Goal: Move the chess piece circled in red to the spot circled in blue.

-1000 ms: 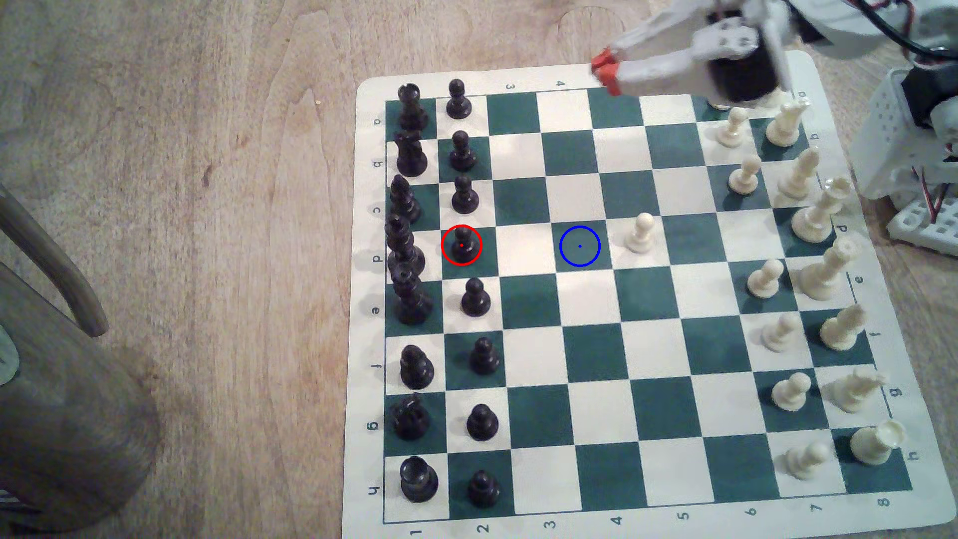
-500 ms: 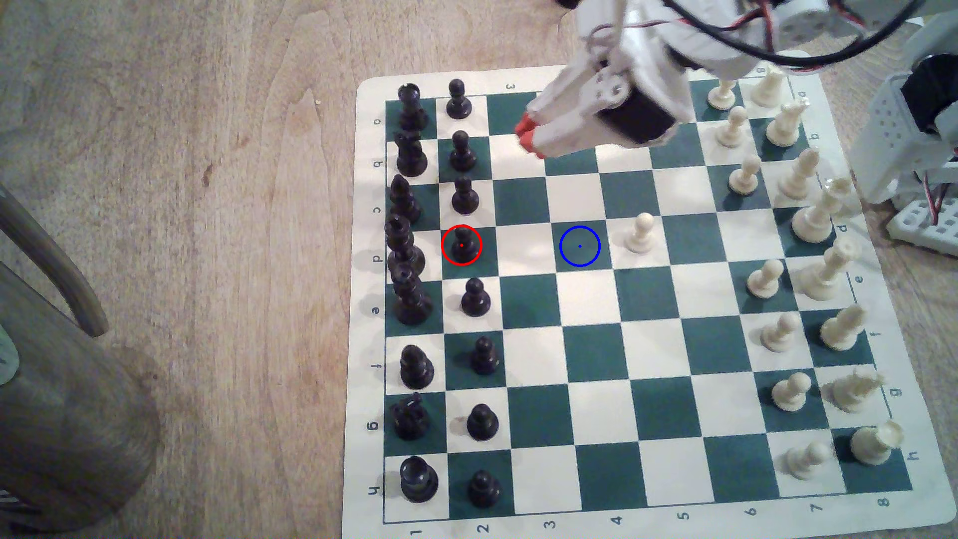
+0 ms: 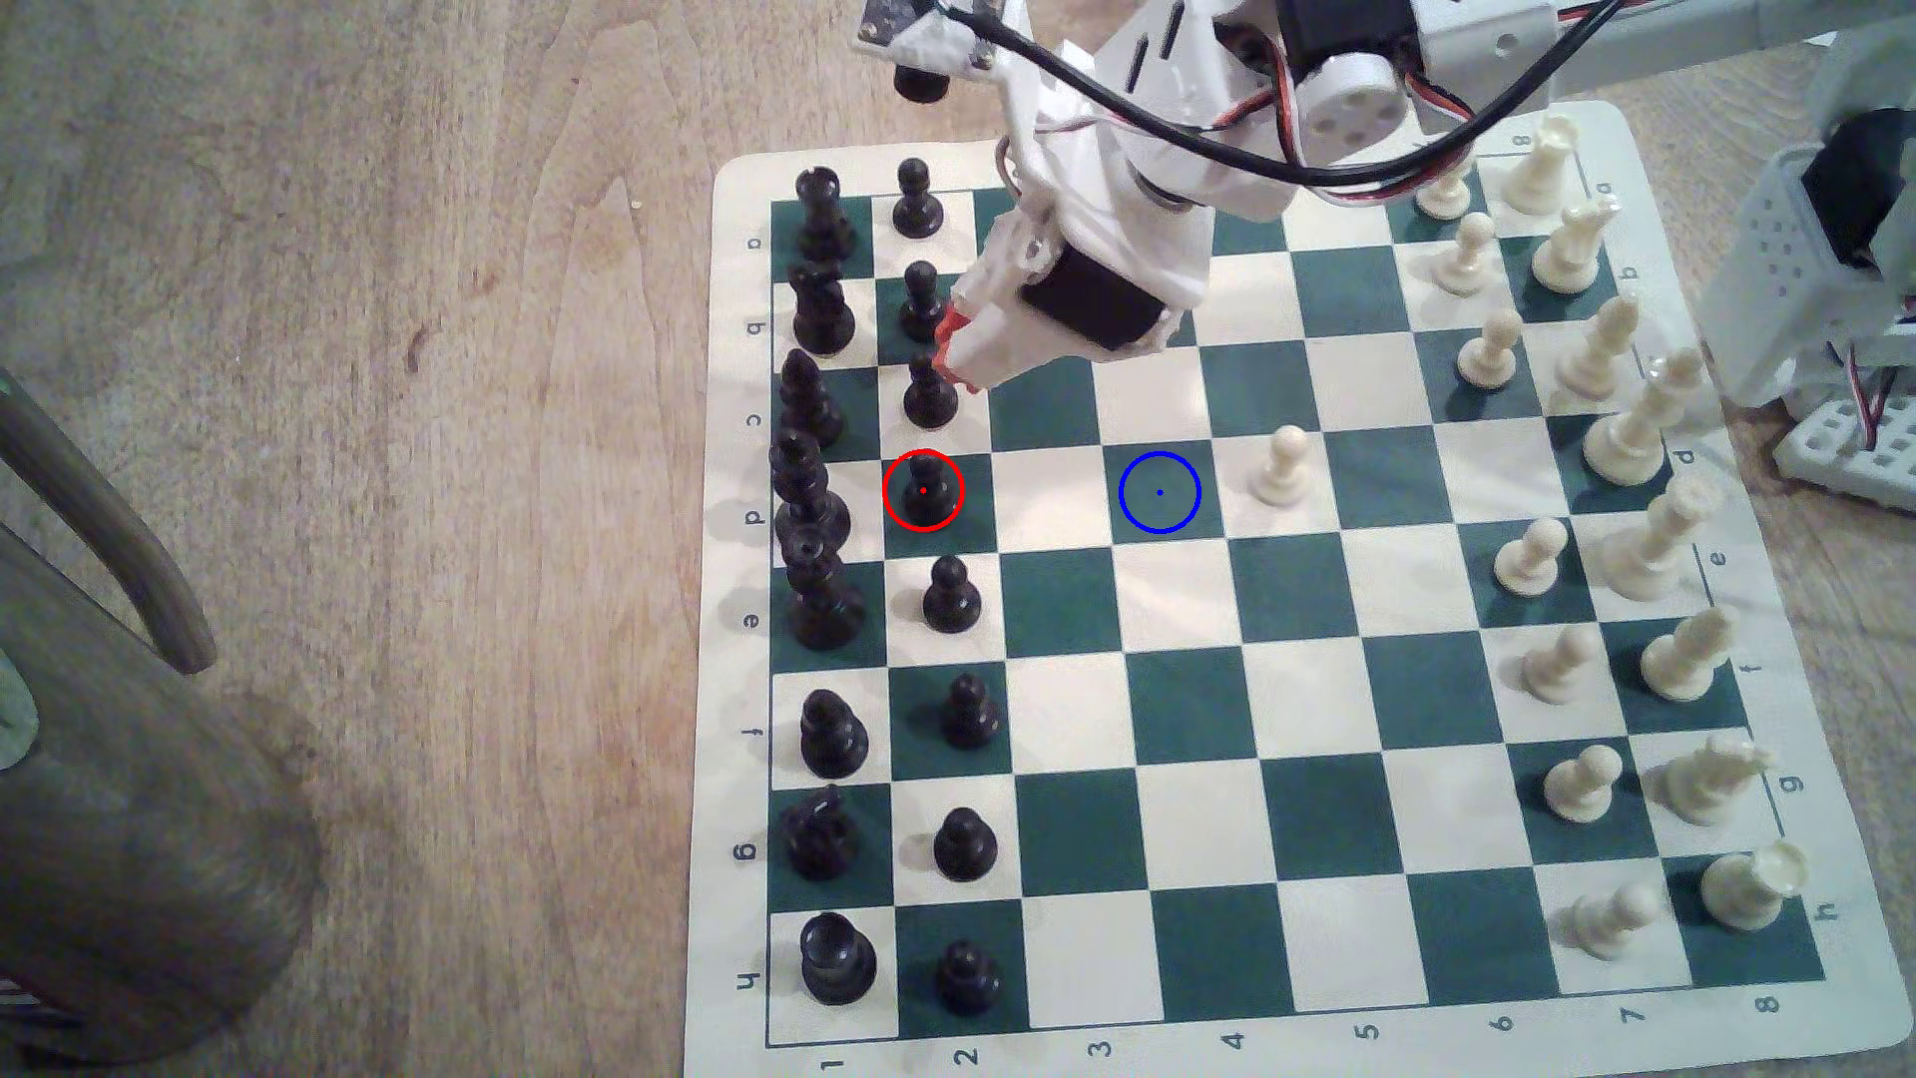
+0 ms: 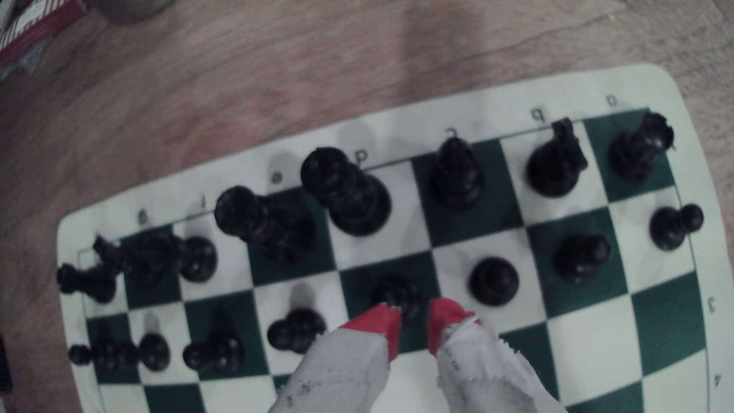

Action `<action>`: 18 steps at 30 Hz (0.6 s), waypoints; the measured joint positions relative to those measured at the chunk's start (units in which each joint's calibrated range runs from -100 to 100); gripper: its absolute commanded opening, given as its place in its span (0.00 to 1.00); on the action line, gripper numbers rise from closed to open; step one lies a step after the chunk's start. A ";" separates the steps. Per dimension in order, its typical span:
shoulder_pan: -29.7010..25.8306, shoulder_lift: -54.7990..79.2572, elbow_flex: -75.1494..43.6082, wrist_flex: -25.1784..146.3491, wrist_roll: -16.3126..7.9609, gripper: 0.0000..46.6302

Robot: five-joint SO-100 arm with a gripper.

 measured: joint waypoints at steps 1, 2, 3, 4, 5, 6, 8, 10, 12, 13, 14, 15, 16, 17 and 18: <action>0.00 0.84 -1.63 1.04 -0.34 0.10; 0.00 1.09 -2.35 1.51 -0.54 0.11; -0.15 1.68 -3.25 1.91 -0.63 0.11; -0.37 2.35 -4.34 2.47 -0.68 0.12; -0.74 3.02 -5.06 2.71 -0.78 0.14; -1.40 4.86 -6.69 3.35 -0.78 0.16; -1.55 6.62 -7.68 3.67 -0.88 0.20; -1.40 8.46 -8.31 3.98 -1.27 0.27; -1.47 8.80 -8.31 4.06 -1.47 0.33; -1.47 8.80 -8.31 4.22 -1.56 0.35; -1.47 8.80 -8.40 4.30 -1.61 0.38; -1.47 8.80 -8.40 4.30 -1.61 0.38; -1.47 8.80 -8.40 4.30 -1.61 0.38; -1.47 8.97 -8.68 4.30 -1.61 0.37; -1.47 9.22 -9.22 4.30 -1.61 0.36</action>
